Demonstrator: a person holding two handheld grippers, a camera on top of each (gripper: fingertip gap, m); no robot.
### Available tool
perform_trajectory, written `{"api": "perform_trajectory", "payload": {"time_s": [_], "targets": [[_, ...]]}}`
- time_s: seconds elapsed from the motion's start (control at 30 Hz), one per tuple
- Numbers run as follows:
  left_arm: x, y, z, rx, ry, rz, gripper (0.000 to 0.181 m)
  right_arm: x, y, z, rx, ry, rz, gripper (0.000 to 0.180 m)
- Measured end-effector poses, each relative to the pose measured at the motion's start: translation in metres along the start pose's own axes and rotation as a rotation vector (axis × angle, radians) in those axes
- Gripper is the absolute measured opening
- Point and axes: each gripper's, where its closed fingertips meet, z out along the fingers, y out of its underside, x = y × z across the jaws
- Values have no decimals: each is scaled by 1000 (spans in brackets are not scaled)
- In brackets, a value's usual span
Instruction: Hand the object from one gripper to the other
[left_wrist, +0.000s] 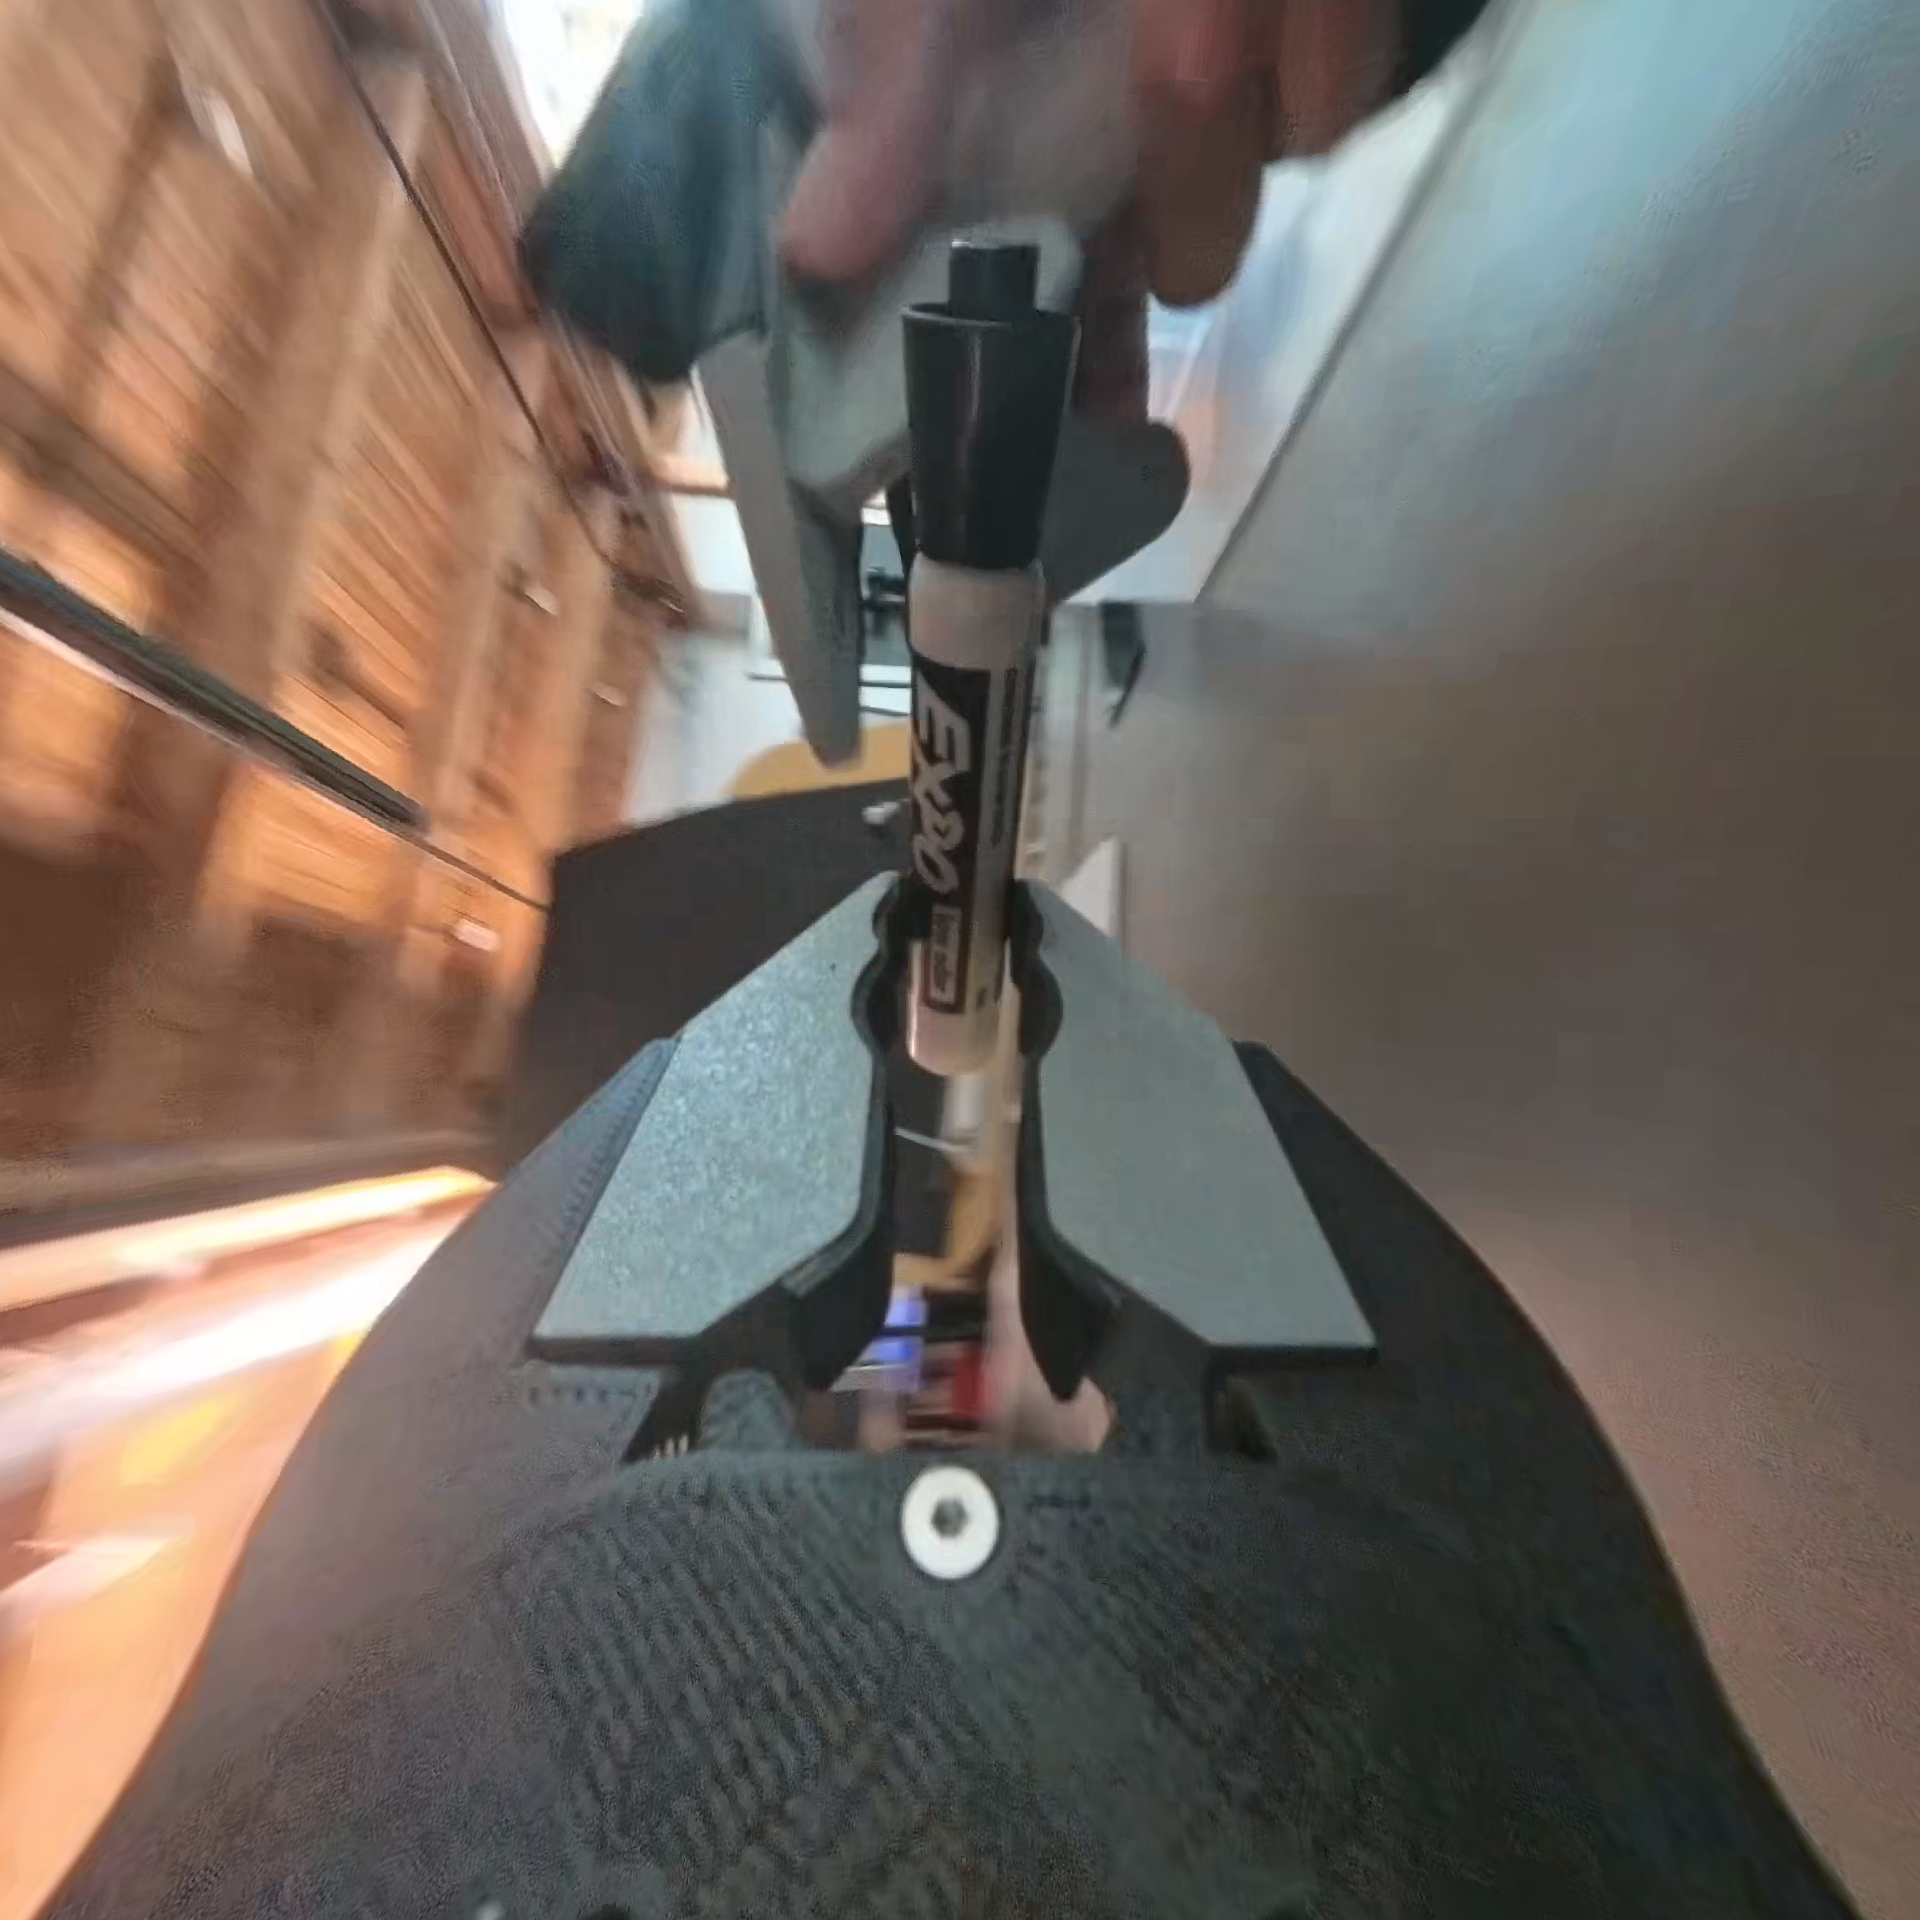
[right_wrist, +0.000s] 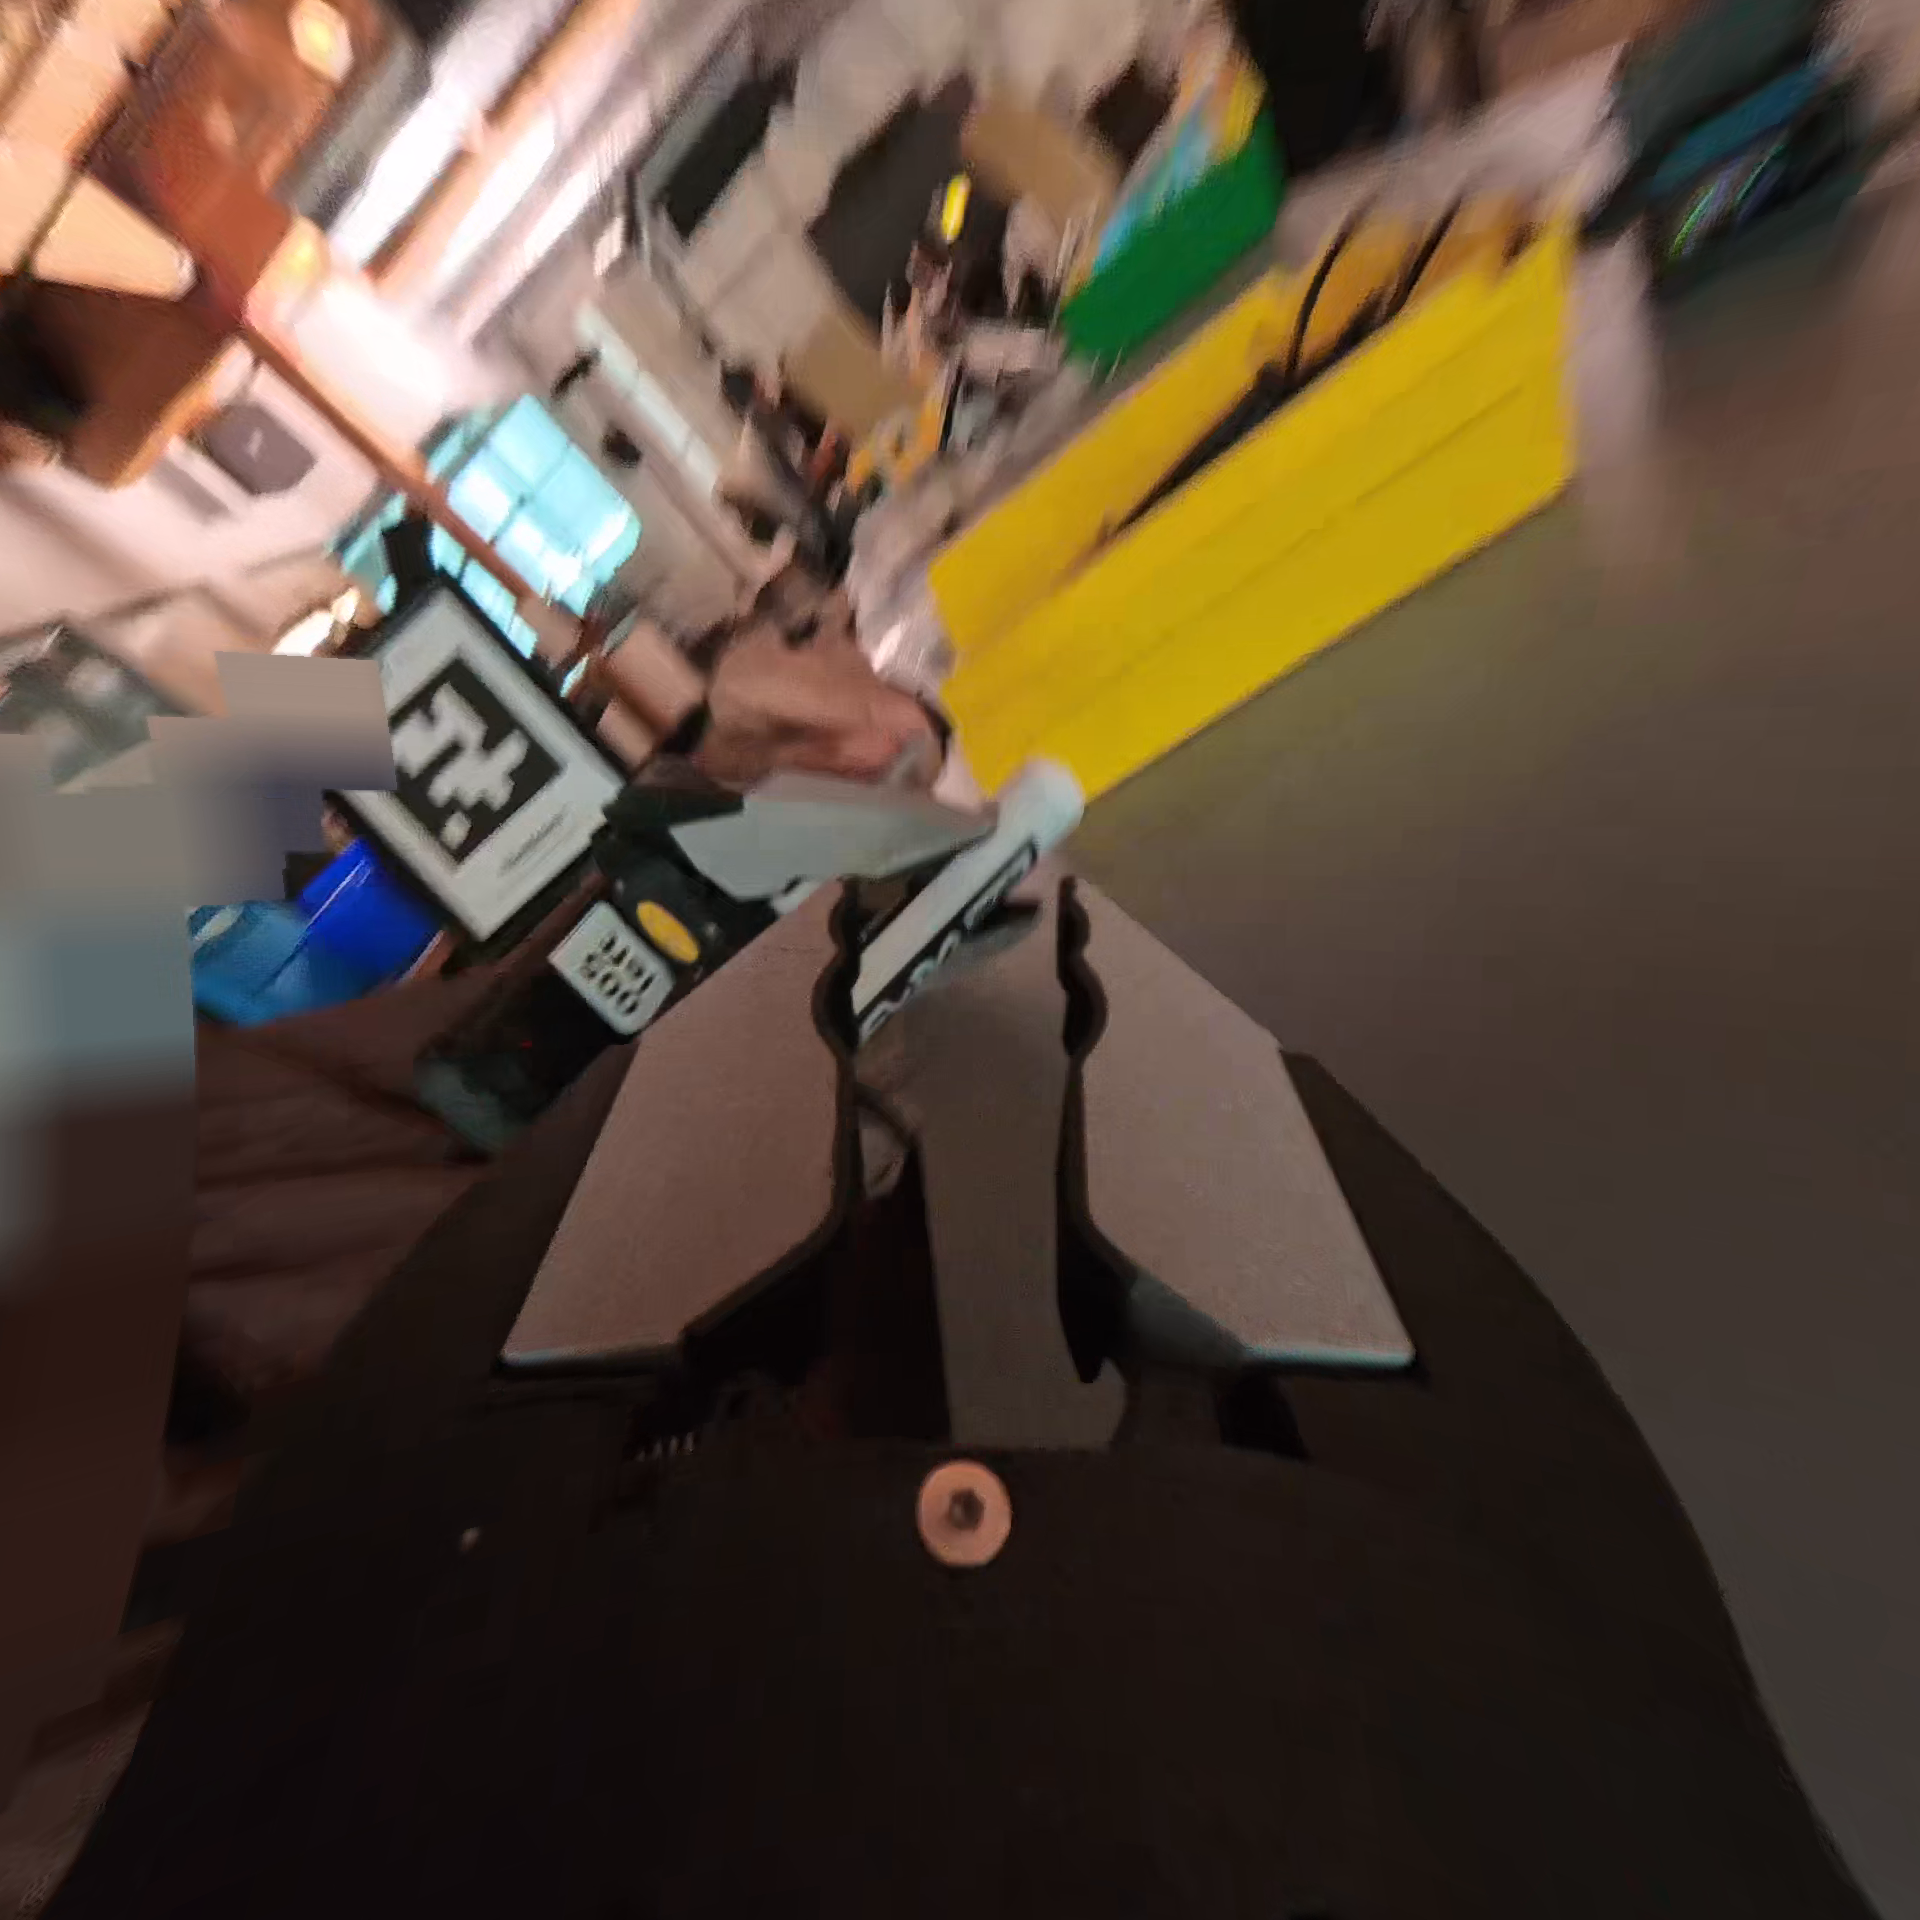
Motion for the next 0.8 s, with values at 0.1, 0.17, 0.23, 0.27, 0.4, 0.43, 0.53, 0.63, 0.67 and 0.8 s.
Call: {"api": "perform_trajectory", "payload": {"time_s": [0.1,0.17,0.23,0.27,0.4,0.43,0.53,0.63,0.67,0.8], "targets": [[1,4,0,10,128,-452,16,-10,-36,-28,197,34,-130,43],[9,0,0,33,251,-704,16,-15,-36,-34,182,47,-188,51],[16,-8,-1,57,382,-928,16,-23,-26,-28,104,31,-247,59],[18,-11,-1,70,434,-1025,16,-27,-20,-23,65,25,-279,63],[21,-23,-2,128,562,-1253,16,-27,-2,0,-31,66,-400,64],[22,-22,-1,132,555,-1257,16,-25,2,5,-47,81,-416,61],[26,-25,-1,133,544,-1229,16,-17,5,9,-63,127,-493,33],[28,-24,1,111,511,-1198,16,-15,0,4,-47,181,-594,16],[27,-19,3,86,476,-1185,18,-11,-7,-1,-19,246,-636,15],[19,-4,1,47,380,-1146,38,5,-31,-26,30,555,-869,14]]}}
